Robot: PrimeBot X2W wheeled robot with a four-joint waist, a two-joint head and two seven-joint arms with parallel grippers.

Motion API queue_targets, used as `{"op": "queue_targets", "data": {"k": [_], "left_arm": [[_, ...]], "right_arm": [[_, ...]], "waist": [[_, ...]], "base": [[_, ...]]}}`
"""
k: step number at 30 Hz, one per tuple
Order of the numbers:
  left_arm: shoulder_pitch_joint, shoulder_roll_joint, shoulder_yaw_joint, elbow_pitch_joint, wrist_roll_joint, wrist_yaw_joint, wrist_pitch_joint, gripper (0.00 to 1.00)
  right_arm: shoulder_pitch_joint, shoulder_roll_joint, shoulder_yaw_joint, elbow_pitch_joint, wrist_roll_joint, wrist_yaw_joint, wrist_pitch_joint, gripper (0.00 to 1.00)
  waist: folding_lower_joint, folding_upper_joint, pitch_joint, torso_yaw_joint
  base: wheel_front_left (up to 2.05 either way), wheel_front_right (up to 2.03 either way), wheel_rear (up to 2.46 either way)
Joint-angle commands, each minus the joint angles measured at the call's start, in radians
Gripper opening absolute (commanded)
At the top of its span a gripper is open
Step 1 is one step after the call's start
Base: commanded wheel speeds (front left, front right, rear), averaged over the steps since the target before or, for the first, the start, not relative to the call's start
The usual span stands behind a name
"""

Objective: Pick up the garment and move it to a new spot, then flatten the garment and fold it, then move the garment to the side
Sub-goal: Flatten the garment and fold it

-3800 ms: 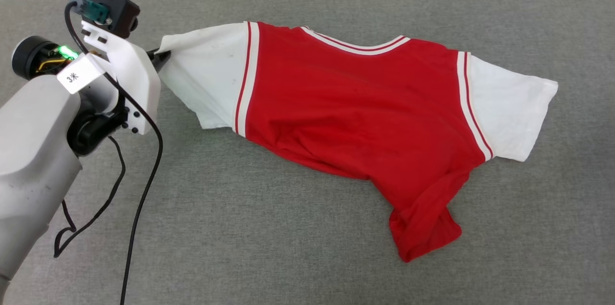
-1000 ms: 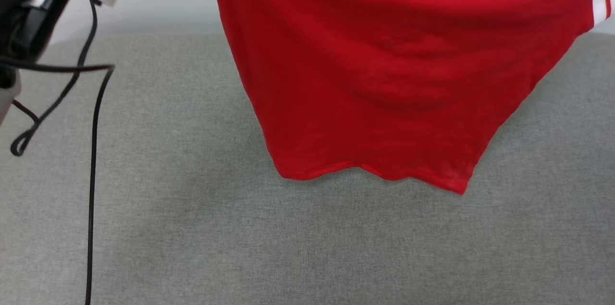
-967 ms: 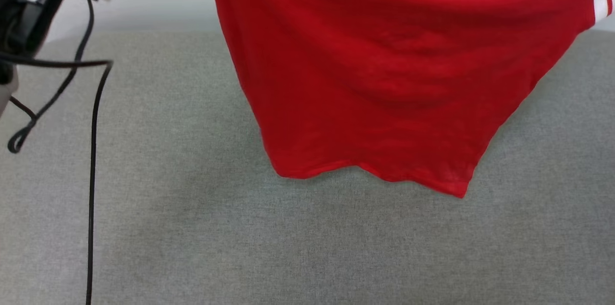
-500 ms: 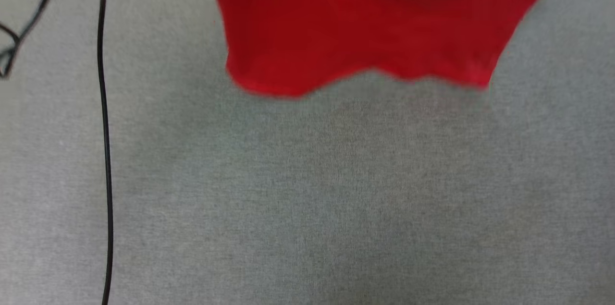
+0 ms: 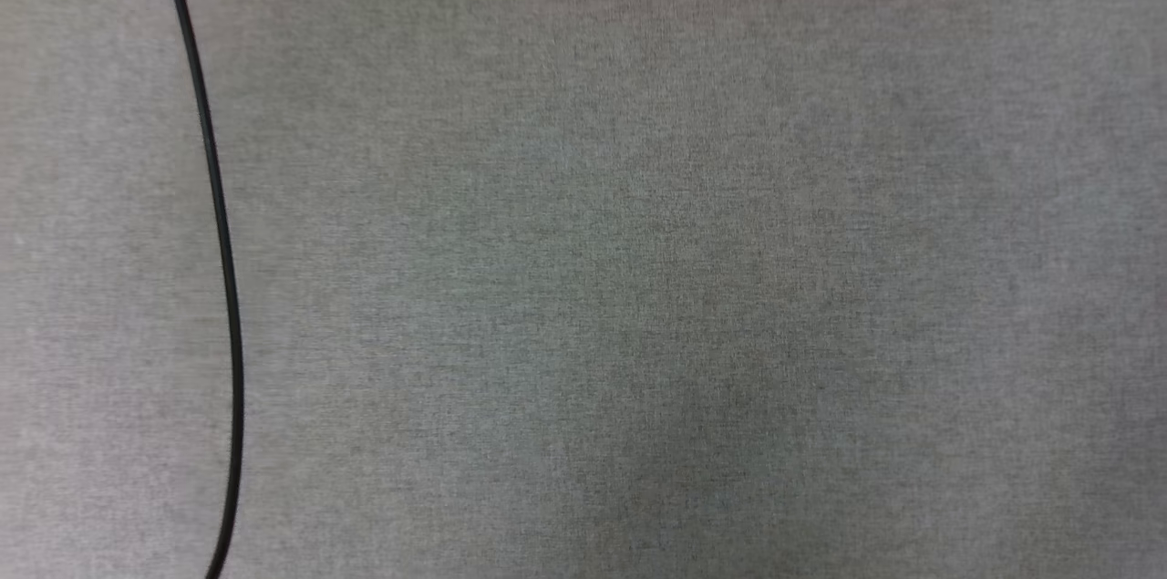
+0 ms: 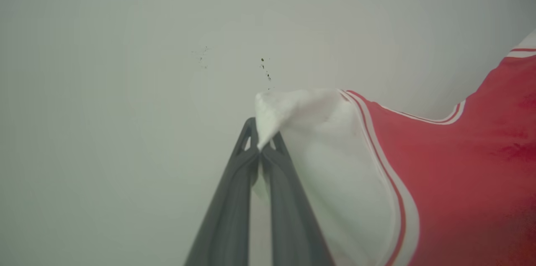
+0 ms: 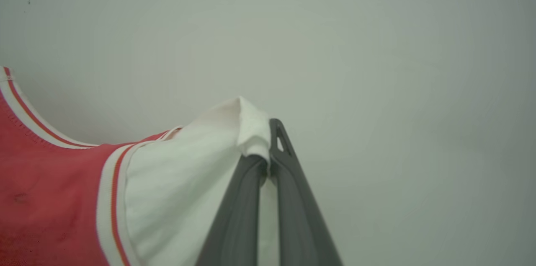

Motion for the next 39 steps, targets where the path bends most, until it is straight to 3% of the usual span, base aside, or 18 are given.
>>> {"op": "queue_targets", "data": {"k": [1,8,14,18,19,25,39], "left_arm": [[-0.014,-0.016,0.002,0.038,-0.006,-0.013,-0.024,0.00],[0.079,-0.034,-0.006,0.112,-0.022,-0.035,-0.089,0.00],[0.236,-0.028,0.003,0.076,-0.039,-0.031,-0.124,0.00],[0.410,-0.014,0.029,-0.009,-0.049,-0.002,-0.130,0.00],[0.571,-0.004,0.059,-0.102,-0.054,0.031,-0.131,0.00],[0.891,-0.001,0.119,-0.235,-0.083,0.083,-0.131,0.00],[1.448,-0.057,0.242,-0.296,-0.106,0.111,-0.131,0.00]], "right_arm": [[-0.020,0.022,0.012,0.042,0.001,-0.001,-0.027,0.00],[0.047,0.069,0.049,0.145,0.049,-0.001,-0.130,0.00],[0.177,0.074,0.147,0.165,0.108,-0.001,-0.226,0.00],[0.313,0.069,0.220,0.134,0.164,-0.001,-0.264,0.00],[0.429,0.060,0.255,0.098,0.211,-0.001,-0.279,0.00],[0.667,0.055,0.294,0.037,0.267,-0.001,-0.293,0.00],[1.151,0.065,0.263,-0.041,0.337,-0.001,-0.299,0.00]], "waist": [[-0.0002,0.0000,0.029,-0.007],[-0.0002,0.0000,0.038,-0.016],[-0.0002,0.0000,-0.003,-0.009],[-0.0002,0.0000,-0.057,-0.001],[-0.0002,0.0000,-0.104,0.004],[-0.0002,0.0000,-0.195,0.005],[-0.0002,0.0000,-0.391,-0.016]], "base": [[0.00,0.00,0.00],[0.00,0.00,0.00],[0.00,0.00,0.00],[0.00,0.00,0.00],[0.00,0.00,0.00],[0.00,0.00,0.00],[0.00,0.00,0.00]]}}
